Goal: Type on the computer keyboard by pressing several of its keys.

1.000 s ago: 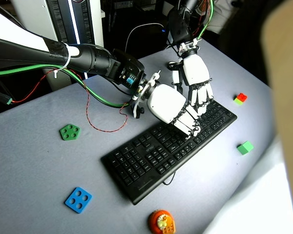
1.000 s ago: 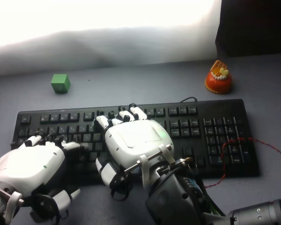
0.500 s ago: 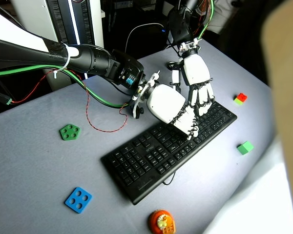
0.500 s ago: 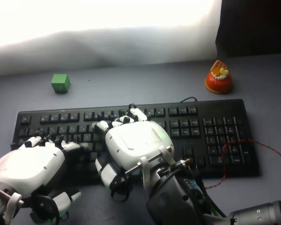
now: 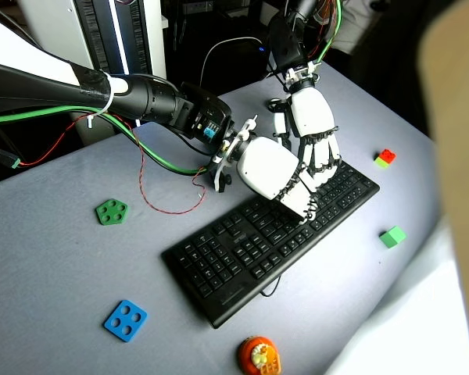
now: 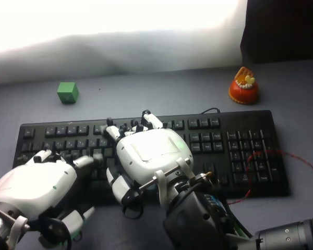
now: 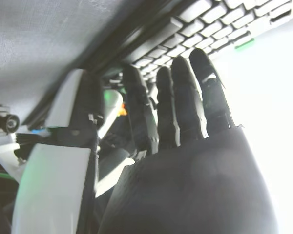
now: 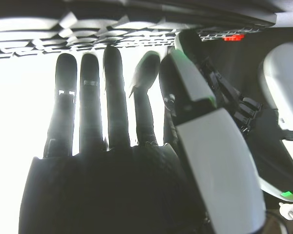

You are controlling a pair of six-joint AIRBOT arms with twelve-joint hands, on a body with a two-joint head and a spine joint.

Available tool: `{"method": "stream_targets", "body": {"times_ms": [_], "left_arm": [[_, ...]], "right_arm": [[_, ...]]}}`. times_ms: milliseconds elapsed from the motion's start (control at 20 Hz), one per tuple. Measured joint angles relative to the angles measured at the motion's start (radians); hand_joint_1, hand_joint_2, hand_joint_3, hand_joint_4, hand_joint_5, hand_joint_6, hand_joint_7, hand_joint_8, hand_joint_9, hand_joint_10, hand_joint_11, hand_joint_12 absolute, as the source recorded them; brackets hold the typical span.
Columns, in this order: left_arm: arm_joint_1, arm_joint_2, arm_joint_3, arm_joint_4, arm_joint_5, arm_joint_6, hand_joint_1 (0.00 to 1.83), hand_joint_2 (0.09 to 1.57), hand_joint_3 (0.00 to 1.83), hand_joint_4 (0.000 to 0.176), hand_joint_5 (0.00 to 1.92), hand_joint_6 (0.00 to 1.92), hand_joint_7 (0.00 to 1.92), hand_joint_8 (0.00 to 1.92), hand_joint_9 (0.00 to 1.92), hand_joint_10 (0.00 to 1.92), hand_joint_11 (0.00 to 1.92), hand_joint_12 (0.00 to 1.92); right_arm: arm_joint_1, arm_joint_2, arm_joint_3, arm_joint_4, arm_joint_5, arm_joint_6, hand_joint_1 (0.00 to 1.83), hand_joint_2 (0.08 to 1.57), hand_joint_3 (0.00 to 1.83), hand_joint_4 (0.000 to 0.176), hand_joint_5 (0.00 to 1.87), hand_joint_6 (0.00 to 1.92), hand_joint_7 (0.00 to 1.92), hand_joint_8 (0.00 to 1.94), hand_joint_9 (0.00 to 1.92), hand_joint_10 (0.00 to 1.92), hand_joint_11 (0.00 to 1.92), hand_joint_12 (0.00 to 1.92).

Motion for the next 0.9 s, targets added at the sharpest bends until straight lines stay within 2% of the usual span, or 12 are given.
{"method": "stream_targets", "body": {"times_ms": [50, 100, 150, 200, 250, 300, 350, 450, 650, 800, 900], "left_arm": [[0.000, 0.000, 0.006, 0.005, 0.000, 0.000, 0.91, 1.36, 0.00, 0.000, 0.34, 0.05, 0.37, 0.00, 0.41, 0.01, 0.00, 1.02], [0.000, 0.000, 0.006, 0.002, 0.001, -0.001, 0.94, 1.34, 0.00, 0.000, 0.53, 0.07, 0.34, 0.00, 0.37, 0.00, 0.00, 1.02], [0.000, 0.000, 0.006, -0.002, 0.004, -0.001, 0.96, 1.36, 0.00, 0.000, 0.66, 0.06, 0.34, 0.00, 0.33, 0.00, 0.00, 0.98], [0.000, 0.000, 0.006, -0.003, 0.005, -0.001, 0.99, 1.35, 0.00, 0.000, 0.71, 0.06, 0.37, 0.01, 0.34, 0.01, 0.00, 0.93], [0.000, 0.000, 0.006, -0.001, 0.001, -0.002, 0.99, 1.34, 0.00, 0.000, 0.63, 0.02, 0.47, 0.02, 0.40, 0.02, 0.00, 0.91], [0.000, 0.000, 0.006, 0.002, -0.003, -0.002, 1.00, 1.33, 0.00, 0.000, 0.50, 0.00, 0.51, 0.02, 0.44, 0.03, 0.00, 0.93], [0.001, 0.000, 0.006, 0.001, -0.002, -0.002, 0.99, 1.34, 0.00, 0.000, 0.35, 0.00, 0.53, 0.02, 0.49, 0.05, 0.00, 1.04], [0.006, 0.000, 0.006, 0.007, -0.010, -0.005, 1.02, 1.36, 0.01, 0.000, 0.35, 0.01, 0.44, 0.00, 0.55, 0.06, 0.00, 1.30], [0.006, 0.000, 0.006, 0.005, -0.016, -0.009, 1.07, 1.35, 0.00, 0.000, 0.38, 0.02, 0.44, 0.00, 0.57, 0.06, 0.01, 1.36], [0.007, 0.000, 0.006, 0.019, -0.055, -0.017, 1.01, 1.39, 0.01, 0.000, 0.38, 0.01, 0.44, 0.00, 0.57, 0.05, 0.01, 1.38], [0.002, -0.003, 0.013, 0.039, -0.090, -0.021, 0.94, 1.35, 0.00, 0.000, 0.33, 0.00, 0.39, 0.00, 0.50, 0.02, 0.00, 1.33]], "right_arm": [[0.000, 0.000, 0.000, 0.001, 0.000, 0.000, 0.62, 1.43, 0.00, 0.000, 0.41, 0.42, 0.57, 0.00, 0.34, 0.55, 0.00, 1.49], [0.000, 0.000, 0.000, 0.009, -0.001, 0.001, 0.79, 1.38, 0.01, 0.009, 0.51, 1.39, 0.56, 0.00, 0.25, 0.52, 0.00, 1.50], [0.000, -0.001, 0.000, 0.010, -0.002, 0.000, 0.85, 1.36, 0.00, 0.010, 0.55, 1.56, 0.56, 0.00, 0.20, 0.49, 0.00, 1.46], [0.000, -0.001, 0.000, 0.014, -0.002, 0.000, 0.85, 1.36, 0.00, 0.016, 0.55, 1.61, 0.58, 0.01, 0.21, 0.49, 0.00, 1.43], [0.000, 0.000, 0.000, 0.016, 0.000, 0.000, 0.74, 1.38, 0.00, 0.000, 0.41, 1.01, 0.60, 0.01, 0.28, 0.51, 0.00, 1.36], [0.000, -0.001, -0.001, 0.018, 0.005, 0.000, 0.72, 1.39, 0.00, 0.000, 0.39, 0.71, 0.60, 0.01, 0.35, 0.54, 0.00, 1.37], [0.000, -0.001, -0.002, 0.017, 0.010, 0.001, 0.74, 1.39, 0.00, 0.000, 0.36, 0.53, 0.61, 0.01, 0.47, 0.60, 0.00, 1.46], [0.001, 0.000, -0.002, 0.009, 0.034, 0.001, 0.73, 1.41, 0.01, 0.000, 0.30, 0.40, 0.59, 0.00, 0.50, 0.66, 0.00, 1.54], [0.029, 0.035, -0.034, 0.037, 0.039, 0.000, 0.75, 1.40, 0.00, 0.000, 0.33, 0.36, 0.61, 0.00, 0.51, 0.69, 0.02, 1.58], [0.059, 0.084, -0.076, 0.036, 0.051, 0.000, 0.78, 1.39, 0.00, 0.000, 0.37, 0.30, 0.59, 0.00, 0.44, 0.74, 0.01, 1.60], [0.079, 0.127, -0.116, 0.037, 0.065, 0.002, 0.83, 1.36, 0.00, 0.000, 0.40, 0.30, 0.58, 0.00, 0.41, 0.73, 0.00, 1.60]]}}
